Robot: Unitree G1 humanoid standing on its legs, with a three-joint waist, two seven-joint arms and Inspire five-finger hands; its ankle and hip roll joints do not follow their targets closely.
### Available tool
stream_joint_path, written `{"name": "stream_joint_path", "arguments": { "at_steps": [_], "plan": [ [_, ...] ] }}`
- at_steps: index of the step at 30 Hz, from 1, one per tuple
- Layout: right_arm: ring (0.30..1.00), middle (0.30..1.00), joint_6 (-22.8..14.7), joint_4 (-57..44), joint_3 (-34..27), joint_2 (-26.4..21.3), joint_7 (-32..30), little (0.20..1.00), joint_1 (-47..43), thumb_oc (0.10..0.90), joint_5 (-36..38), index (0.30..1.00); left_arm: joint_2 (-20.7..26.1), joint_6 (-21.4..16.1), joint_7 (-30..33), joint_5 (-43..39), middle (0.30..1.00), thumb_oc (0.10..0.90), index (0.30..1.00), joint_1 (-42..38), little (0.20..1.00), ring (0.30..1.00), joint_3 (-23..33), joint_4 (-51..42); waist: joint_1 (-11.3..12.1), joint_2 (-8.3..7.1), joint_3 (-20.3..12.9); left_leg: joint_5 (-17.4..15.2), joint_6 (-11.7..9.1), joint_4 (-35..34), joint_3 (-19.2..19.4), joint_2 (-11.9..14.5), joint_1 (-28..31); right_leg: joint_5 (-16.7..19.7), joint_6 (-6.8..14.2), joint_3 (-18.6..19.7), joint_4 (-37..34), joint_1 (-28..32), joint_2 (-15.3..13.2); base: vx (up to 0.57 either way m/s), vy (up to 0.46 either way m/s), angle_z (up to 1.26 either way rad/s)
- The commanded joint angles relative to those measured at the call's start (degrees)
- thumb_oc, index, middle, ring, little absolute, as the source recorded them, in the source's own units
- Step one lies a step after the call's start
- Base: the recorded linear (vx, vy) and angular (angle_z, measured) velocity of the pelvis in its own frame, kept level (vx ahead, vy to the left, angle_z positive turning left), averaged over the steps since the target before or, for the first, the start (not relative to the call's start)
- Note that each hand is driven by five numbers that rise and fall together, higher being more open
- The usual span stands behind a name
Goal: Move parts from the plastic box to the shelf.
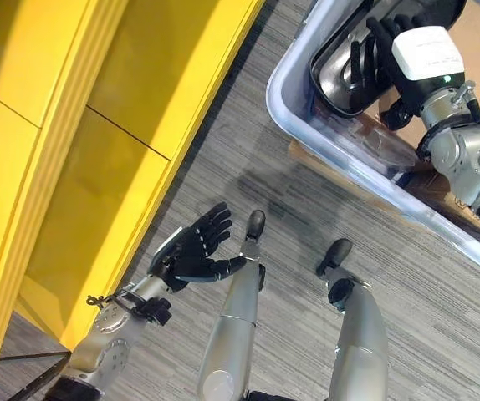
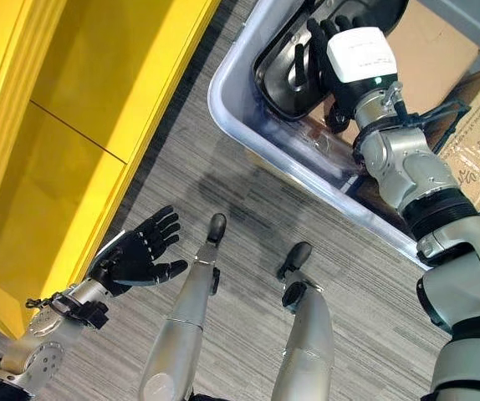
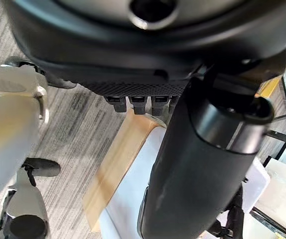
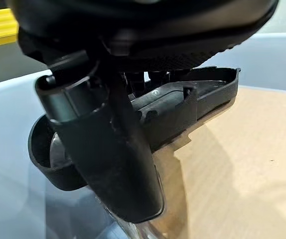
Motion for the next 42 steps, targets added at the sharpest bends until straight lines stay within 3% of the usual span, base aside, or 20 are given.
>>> {"name": "stream_joint_path", "arguments": {
  "at_steps": [1,10,15,22,23,24,32,42],
  "plan": [
    [1.0,1.0,2.9,2.3,3.3,-4.8,-1.1,1.0,-3.2,0.9,0.5,1.0,2.0,-5.3,-1.5,-4.1,1.0,0.9,1.0,2.6,1.0,1.0,2.4,-5.9,3.0,2.78,-0.6,-1.2,5.1,-1.1,4.6,-1.1,-0.1,-9.9,-1.2,2.9,9.1,3.8,3.8,0.0,0.0,0.0],
    [1.0,1.0,2.7,3.6,4.0,-6.6,-1.7,1.0,-3.8,0.9,2.6,1.0,2.1,-4.8,-3.6,-8.1,1.0,0.9,1.0,2.0,1.0,1.0,5.6,-7.0,3.2,3.65,-0.6,-8.2,7.1,15.0,4.2,-4.3,-11.2,-14.6,-3.0,5.4,24.9,-6.1,2.8,-0.02,-0.03,0.1],
    [1.0,1.0,2.3,4.2,4.2,-7.5,-2.0,1.0,-3.5,0.9,3.8,1.0,2.5,-4.4,-5.8,-9.2,1.0,0.9,1.0,2.1,1.0,1.0,6.8,-7.6,3.2,3.62,-0.6,-10.4,7.4,20.5,3.9,-5.0,-14.7,-16.3,-3.8,6.1,28.8,-8.6,3.0,-0.02,-0.049,0.15],
    [1.0,1.0,1.3,6.5,6.2,-9.1,3.0,1.0,-4.6,0.9,7.2,1.0,3.5,-4.1,-6.6,-10.5,1.0,0.9,1.0,2.9,1.0,1.0,9.3,-7.9,3.2,3.24,-0.6,-13.8,7.6,29.1,2.7,-6.3,-19.2,-19.3,-5.0,7.6,35.3,-11.5,4.0,-0.01,-0.041,0.02],
    [0.701,0.701,1.8,7.9,7.4,-9.0,4.2,0.701,-5.1,0.686,8.1,0.701,3.9,-4.0,-7.0,-10.4,1.0,0.9,1.0,2.8,1.0,1.0,9.5,-7.6,3.3,3.03,-0.6,-13.4,7.7,28.9,2.3,-6.4,-19.6,-19.1,-5.1,7.5,35.1,-11.8,4.3,-0.01,-0.049,-0.01],
    [0.3,0.3,2.3,7.9,7.6,-9.0,4.7,0.3,-5.1,0.4,9.3,0.3,4.1,-4.1,-6.9,-10.4,1.0,0.9,1.0,2.8,1.0,1.0,9.6,-7.7,3.4,2.97,-0.6,-13.4,7.8,28.9,2.3,-6.5,-19.7,-19.0,-5.1,7.4,34.9,-11.8,4.4,-0.02,-0.061,0.02],
    [0.3,0.3,1.0,9.5,10.6,-8.4,9.8,0.3,-7.3,0.4,8.6,0.3,5.1,-3.1,-7.4,-10.7,1.0,0.9,1.0,2.2,1.0,1.0,10.3,-7.7,3.6,2.64,-0.6,-13.4,8.2,28.8,2.3,-6.6,-19.1,-18.6,-5.1,7.4,34.0,-11.2,4.7,0.0,-0.023,0.02],
    [0.3,0.3,-1.6,11.1,11.3,-7.2,7.5,0.3,-6.1,0.4,9.0,0.3,5.8,-3.1,-7.5,-10.3,1.0,0.9,1.0,0.8,1.0,1.0,9.9,-7.2,3.5,2.46,-0.6,-13.4,8.4,28.9,2.1,-6.3,-19.0,-18.5,-5.1,7.2,33.7,-11.2,5.1,0.0,-0.014,0.0]
  ]
}}
